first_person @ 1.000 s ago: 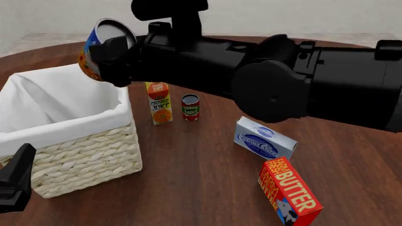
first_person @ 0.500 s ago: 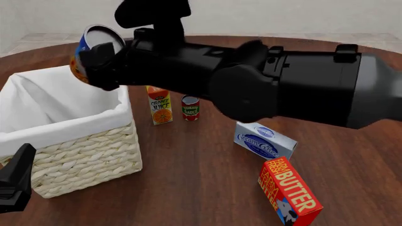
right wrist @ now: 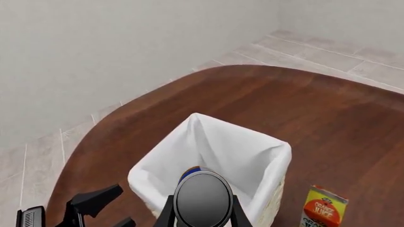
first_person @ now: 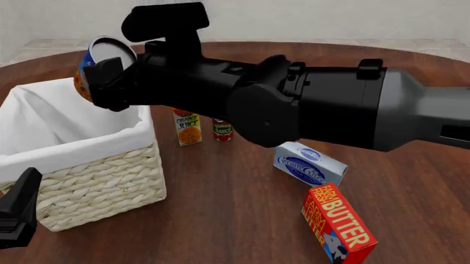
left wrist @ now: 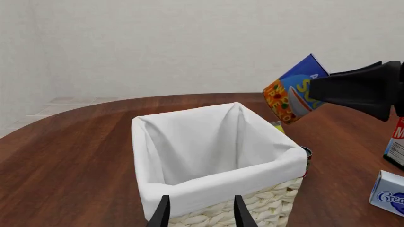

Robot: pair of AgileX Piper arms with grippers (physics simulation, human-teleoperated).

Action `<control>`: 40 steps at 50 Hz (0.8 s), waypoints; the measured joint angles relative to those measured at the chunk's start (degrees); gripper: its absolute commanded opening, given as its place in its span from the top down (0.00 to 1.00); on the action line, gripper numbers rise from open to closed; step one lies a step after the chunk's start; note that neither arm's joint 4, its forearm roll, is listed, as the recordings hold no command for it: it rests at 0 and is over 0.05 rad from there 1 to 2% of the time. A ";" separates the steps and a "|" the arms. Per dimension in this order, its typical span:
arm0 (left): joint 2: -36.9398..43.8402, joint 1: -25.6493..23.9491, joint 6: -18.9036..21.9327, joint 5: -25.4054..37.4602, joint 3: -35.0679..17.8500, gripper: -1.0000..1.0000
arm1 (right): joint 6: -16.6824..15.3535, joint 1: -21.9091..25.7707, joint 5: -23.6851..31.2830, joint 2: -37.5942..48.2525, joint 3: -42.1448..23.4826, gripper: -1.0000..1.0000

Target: Pick up the alphabet soup and the tomato sauce, and put them in the basket.

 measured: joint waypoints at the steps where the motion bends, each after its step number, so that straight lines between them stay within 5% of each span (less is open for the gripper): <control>1: 0.00 0.00 0.00 0.00 0.00 0.00 | 0.03 -0.02 -0.06 0.16 -0.06 1.00; 40: 0.00 0.00 0.00 0.00 0.00 0.00 | -0.55 -1.63 -0.48 8.76 -5.21 1.00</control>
